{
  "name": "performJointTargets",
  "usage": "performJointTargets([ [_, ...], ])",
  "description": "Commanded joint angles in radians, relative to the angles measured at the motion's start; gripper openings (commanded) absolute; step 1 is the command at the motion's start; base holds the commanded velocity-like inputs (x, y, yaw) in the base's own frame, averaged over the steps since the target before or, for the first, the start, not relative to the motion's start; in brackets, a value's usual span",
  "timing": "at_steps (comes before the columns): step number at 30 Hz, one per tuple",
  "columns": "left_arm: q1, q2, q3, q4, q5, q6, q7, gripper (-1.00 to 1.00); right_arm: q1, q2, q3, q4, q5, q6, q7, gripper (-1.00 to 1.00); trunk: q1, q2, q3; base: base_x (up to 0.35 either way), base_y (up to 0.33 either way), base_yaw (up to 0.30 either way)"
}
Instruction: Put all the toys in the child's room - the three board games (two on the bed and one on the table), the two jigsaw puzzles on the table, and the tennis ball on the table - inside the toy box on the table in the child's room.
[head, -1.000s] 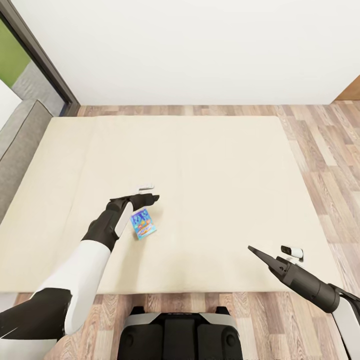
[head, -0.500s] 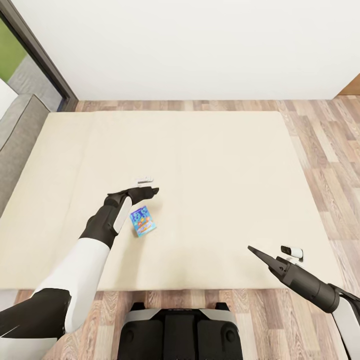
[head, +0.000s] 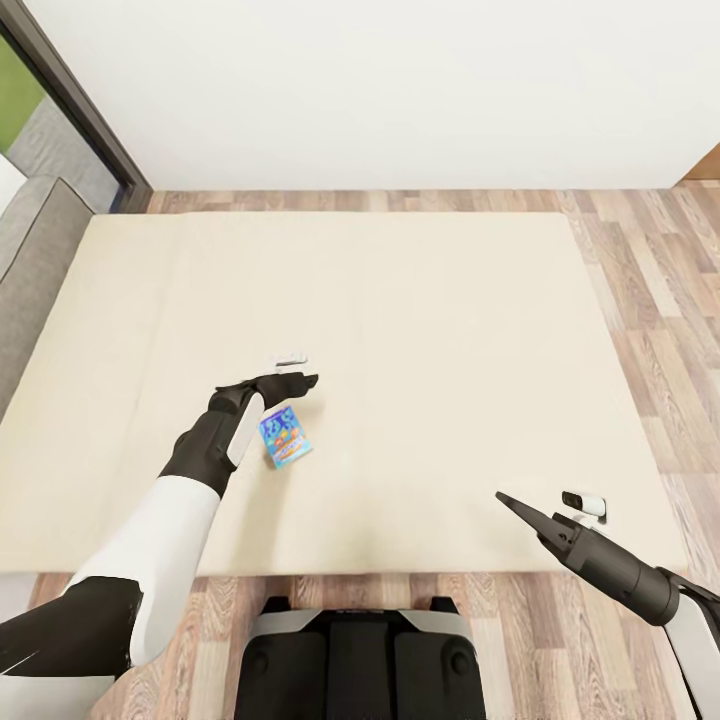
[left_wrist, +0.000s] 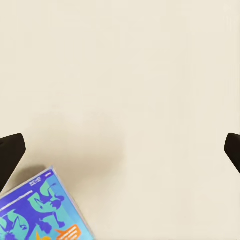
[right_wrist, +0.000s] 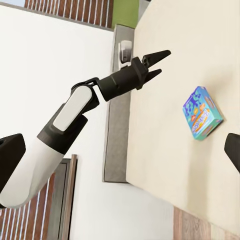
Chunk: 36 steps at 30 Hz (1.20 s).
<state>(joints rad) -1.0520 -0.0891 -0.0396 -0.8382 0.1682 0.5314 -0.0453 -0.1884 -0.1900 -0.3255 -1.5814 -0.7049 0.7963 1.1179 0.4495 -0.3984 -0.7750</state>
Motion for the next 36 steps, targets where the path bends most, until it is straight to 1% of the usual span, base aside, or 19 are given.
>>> performJointTargets([
  [1, 0.0, 0.0, 0.0, -0.001, 0.006, 0.005, 0.001, 1.0, 0.0, 0.0, -0.001, 0.0, -0.004, 0.006, 0.0, 1.0, 0.0, -0.002, -0.003, 0.0, 0.0, 0.0],
  [14, 0.0, 0.002, -0.002, -0.001, 0.005, 0.002, 0.002, 1.0, 0.0, 0.0, -0.001, 0.0, -0.004, 0.006, 0.001, 1.0, 0.0, -0.002, -0.024, 0.0, 0.0, 0.0],
  [30, 0.0, 0.006, -0.002, -0.002, 0.001, 0.0, 0.038, 1.0, 0.0, 0.0, -0.001, 0.0, -0.004, 0.006, 0.002, 1.0, 0.0, -0.002, -0.05, 0.0, 0.0, 0.0],
  [36, -0.001, 0.006, -0.001, -0.002, 0.001, -0.002, 0.043, 1.0, 0.0, 0.0, -0.001, 0.0, -0.004, 0.006, 0.002, 1.0, 0.0, -0.002, -0.06, 0.0, 0.0, 0.0],
])
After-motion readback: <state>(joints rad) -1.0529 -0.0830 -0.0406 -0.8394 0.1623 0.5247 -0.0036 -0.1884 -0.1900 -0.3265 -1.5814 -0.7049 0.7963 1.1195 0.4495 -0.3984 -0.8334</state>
